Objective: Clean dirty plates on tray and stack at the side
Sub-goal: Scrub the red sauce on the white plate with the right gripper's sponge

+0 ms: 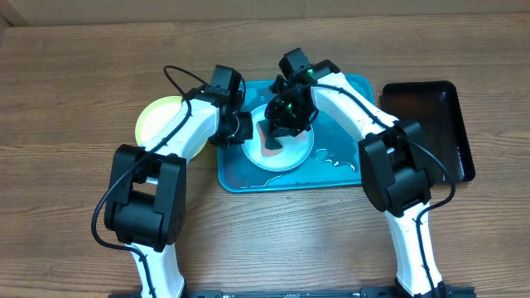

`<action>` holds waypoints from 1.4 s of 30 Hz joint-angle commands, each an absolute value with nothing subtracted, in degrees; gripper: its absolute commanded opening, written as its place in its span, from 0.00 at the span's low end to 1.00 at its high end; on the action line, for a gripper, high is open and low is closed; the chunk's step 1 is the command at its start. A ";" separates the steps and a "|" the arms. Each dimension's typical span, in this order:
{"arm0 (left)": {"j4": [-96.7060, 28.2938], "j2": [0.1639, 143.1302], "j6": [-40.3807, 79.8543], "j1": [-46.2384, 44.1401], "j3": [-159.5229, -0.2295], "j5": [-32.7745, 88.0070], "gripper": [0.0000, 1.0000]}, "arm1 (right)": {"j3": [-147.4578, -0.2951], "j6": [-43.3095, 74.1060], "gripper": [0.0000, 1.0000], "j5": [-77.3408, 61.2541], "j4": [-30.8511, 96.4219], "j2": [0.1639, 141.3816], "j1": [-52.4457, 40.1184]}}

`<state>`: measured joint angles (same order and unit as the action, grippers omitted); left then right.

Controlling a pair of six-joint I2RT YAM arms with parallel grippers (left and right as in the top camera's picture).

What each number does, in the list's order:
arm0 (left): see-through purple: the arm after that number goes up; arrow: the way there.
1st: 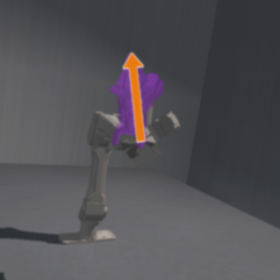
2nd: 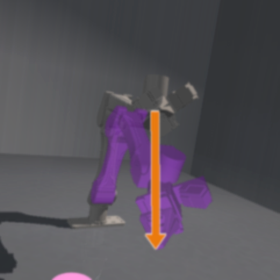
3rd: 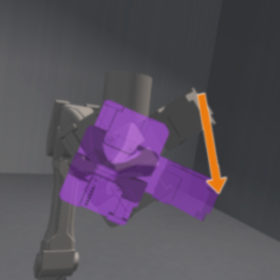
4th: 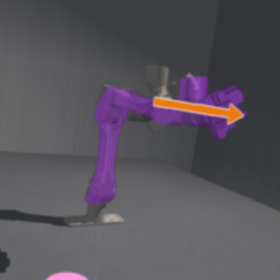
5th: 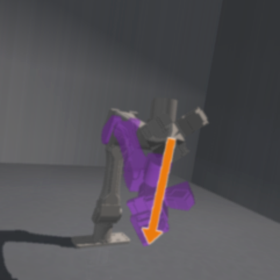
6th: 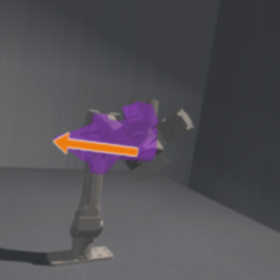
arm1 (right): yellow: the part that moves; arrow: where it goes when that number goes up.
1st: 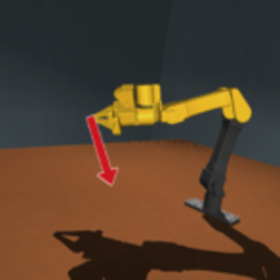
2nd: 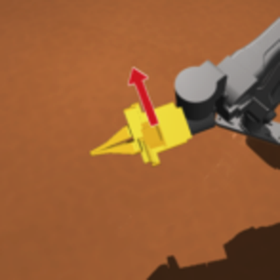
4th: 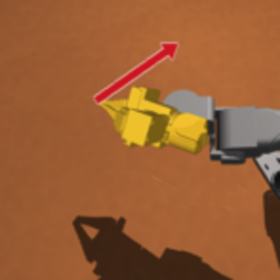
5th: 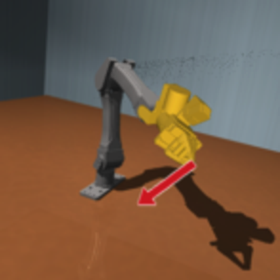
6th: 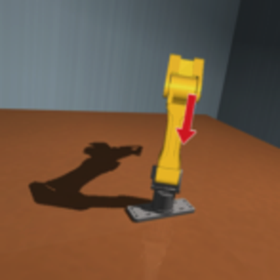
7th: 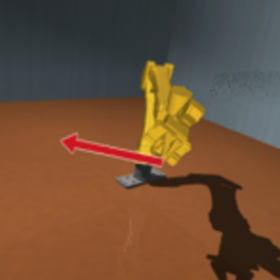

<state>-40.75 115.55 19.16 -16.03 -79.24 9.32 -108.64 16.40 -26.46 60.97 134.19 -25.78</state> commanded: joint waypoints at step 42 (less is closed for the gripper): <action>-41.23 116.53 17.80 -16.32 -79.64 9.47 0.04 | -124.42 20.80 0.04 -8.01 79.24 129.88 -24.01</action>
